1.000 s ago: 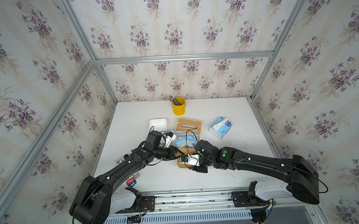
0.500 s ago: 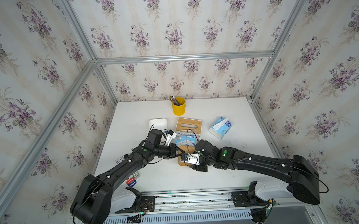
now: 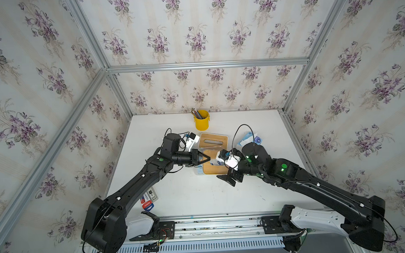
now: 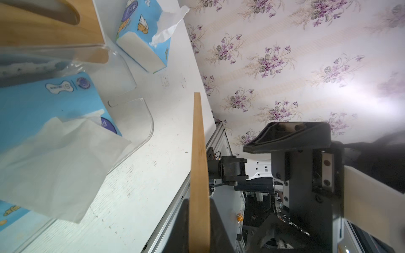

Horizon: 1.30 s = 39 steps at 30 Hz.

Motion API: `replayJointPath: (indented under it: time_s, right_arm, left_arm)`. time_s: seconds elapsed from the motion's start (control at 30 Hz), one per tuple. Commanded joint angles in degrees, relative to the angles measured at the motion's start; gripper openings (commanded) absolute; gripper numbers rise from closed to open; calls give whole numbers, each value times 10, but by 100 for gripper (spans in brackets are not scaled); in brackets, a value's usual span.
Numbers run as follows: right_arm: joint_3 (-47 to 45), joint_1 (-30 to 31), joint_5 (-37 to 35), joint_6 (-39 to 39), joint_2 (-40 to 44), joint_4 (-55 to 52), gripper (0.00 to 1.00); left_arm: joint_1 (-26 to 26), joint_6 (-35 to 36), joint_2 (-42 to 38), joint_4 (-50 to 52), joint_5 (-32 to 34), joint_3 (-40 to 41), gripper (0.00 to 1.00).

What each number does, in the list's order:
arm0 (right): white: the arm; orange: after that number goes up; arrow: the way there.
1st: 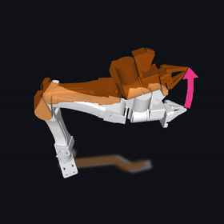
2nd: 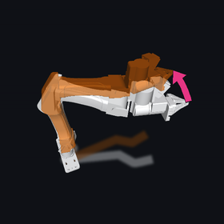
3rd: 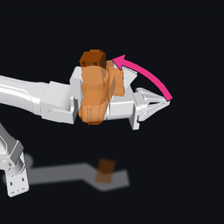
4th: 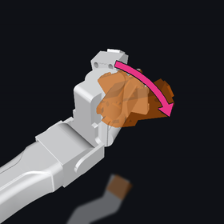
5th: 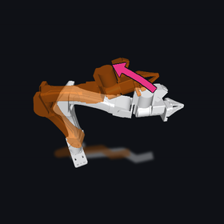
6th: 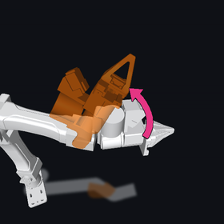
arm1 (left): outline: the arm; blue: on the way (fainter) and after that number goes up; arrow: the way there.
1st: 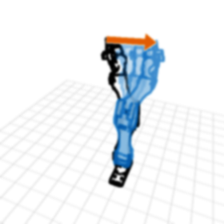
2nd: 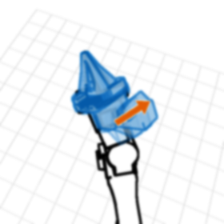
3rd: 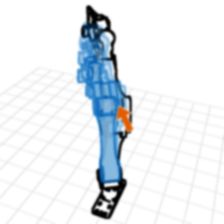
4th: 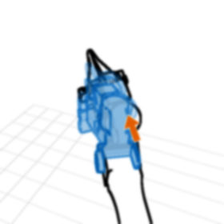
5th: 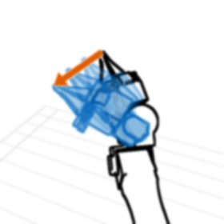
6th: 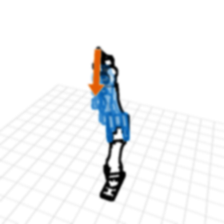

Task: Put the tissue paper into the tissue box
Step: Pick up the box lid from the center of the board.

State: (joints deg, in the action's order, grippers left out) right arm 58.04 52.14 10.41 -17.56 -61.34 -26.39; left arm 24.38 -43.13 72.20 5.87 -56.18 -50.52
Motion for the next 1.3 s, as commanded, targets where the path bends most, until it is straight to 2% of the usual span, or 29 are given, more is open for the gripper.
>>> replayJointPath:
  time_s: [0.0,0.23,0.4,0.47,0.73,0.8,0.9,1.03,1.27]
  right_arm:
    - [21,-42,65,70,15,-18,100]
    - [57,-137,88,169,-24,2,100]
    - [39,-235,124,252,-55,45,100]
    - [24,-256,126,272,-65,54,100]
    - [-31,-284,116,319,-100,88,100]
    - [-37,-294,116,329,-107,91,99]
    - [-46,-302,116,336,-113,98,98]
    - [-69,-301,148,310,-101,113,93]
    - [-96,-292,137,263,-62,88,82]
  left_arm:
    - [-15,14,7,18,-30,-34,0]
    - [-73,21,19,30,-43,-70,0]
    - [-112,27,41,51,-69,-75,0]
    - [-117,26,47,52,-79,-73,0]
    - [-125,22,84,45,-104,-70,0]
    - [-128,20,115,41,-106,-70,0]
    - [-131,-9,128,10,-120,-63,0]
    - [-134,-6,112,14,-105,-60,0]
    - [-153,28,93,69,-100,-73,0]
